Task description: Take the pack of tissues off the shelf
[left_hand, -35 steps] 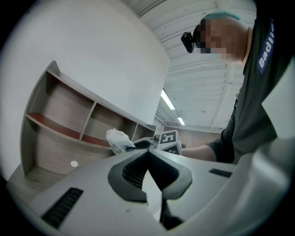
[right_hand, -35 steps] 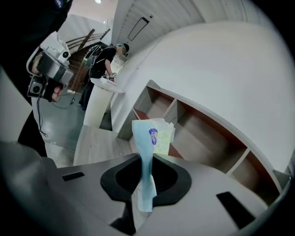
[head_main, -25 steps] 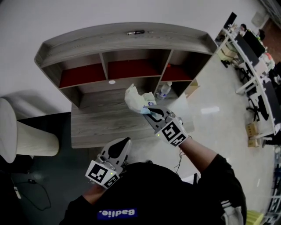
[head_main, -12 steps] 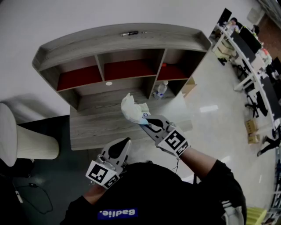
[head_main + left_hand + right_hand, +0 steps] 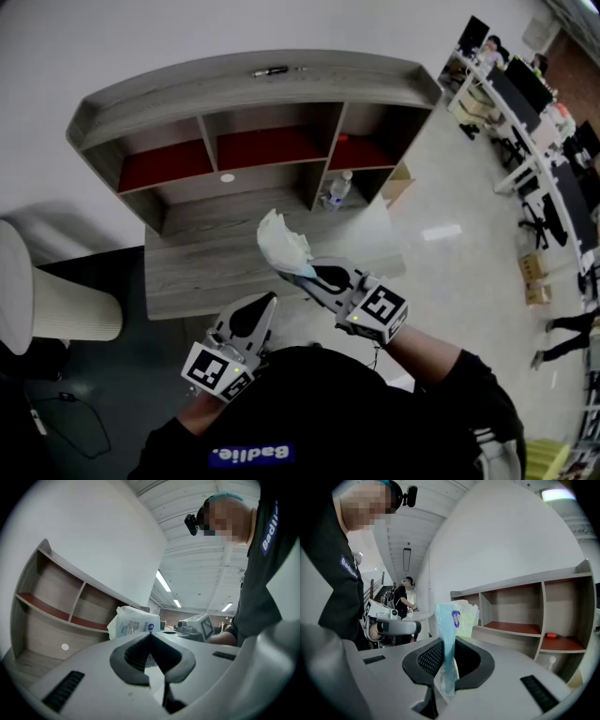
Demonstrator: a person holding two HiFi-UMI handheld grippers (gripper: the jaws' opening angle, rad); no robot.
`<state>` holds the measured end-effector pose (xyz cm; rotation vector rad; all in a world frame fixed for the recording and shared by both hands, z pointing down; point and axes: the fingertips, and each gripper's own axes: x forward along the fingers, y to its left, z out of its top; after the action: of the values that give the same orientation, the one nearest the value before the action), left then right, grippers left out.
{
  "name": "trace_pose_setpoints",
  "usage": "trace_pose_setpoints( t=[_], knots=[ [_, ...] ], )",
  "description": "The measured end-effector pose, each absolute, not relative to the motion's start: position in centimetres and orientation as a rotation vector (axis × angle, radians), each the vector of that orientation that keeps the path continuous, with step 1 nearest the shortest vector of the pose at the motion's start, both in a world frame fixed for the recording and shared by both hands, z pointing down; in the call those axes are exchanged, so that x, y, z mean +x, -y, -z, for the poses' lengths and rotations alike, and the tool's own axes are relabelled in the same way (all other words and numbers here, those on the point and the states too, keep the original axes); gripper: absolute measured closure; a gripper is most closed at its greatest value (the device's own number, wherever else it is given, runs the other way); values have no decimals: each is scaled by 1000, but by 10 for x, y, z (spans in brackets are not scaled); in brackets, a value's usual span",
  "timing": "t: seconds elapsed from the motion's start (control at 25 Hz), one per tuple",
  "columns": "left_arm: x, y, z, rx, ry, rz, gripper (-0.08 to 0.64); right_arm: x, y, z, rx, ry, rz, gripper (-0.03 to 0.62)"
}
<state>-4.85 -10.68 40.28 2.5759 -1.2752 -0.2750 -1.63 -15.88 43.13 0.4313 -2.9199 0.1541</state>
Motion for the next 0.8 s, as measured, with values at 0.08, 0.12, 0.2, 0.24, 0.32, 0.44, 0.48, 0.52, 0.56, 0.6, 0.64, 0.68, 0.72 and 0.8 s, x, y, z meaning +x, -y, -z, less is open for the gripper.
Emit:
trace_pose_setpoints(
  t=[0.08,0.12,0.2,0.24,0.32,0.44,0.48,0.52,0.56,0.6,0.64,0.68,0.72,0.8],
  knots=[
    [-47,106,-402,2576,1273,279,561,-16,152,-429,416,2939,-161,529],
    [-46,106,-402,2577,1271,281,561,-15,149,-429,412,2947,-161,529],
    [-43,106,-401,2580,1266,285,561,-15,144,-428,411,2964,-172,529],
    [-42,106,-401,2581,1264,287,561,-14,142,-428,411,2973,-177,529],
    [-40,105,-402,2580,1260,289,561,-12,138,-428,413,2990,-185,529],
    [-37,104,-403,2576,1257,287,562,-7,137,-428,433,3001,-214,529],
    [-36,104,-403,2575,1256,285,561,-6,137,-428,438,3005,-222,529],
    [-35,104,-403,2575,1254,284,561,-5,137,-428,439,3008,-227,530],
    [-34,104,-403,2575,1254,284,561,-4,137,-428,439,3012,-231,530],
    [-34,105,-403,2576,1253,283,562,-3,136,-428,439,3015,-237,530],
    [-33,105,-403,2576,1253,283,561,-3,136,-428,440,3018,-243,531],
    [-32,106,-403,2576,1253,282,561,-2,137,-428,441,3020,-250,531],
    [-32,106,-403,2576,1252,281,561,-2,137,-429,442,3022,-255,531],
    [-31,107,-404,2576,1252,281,562,-1,137,-430,443,3024,-258,530]
  ],
)
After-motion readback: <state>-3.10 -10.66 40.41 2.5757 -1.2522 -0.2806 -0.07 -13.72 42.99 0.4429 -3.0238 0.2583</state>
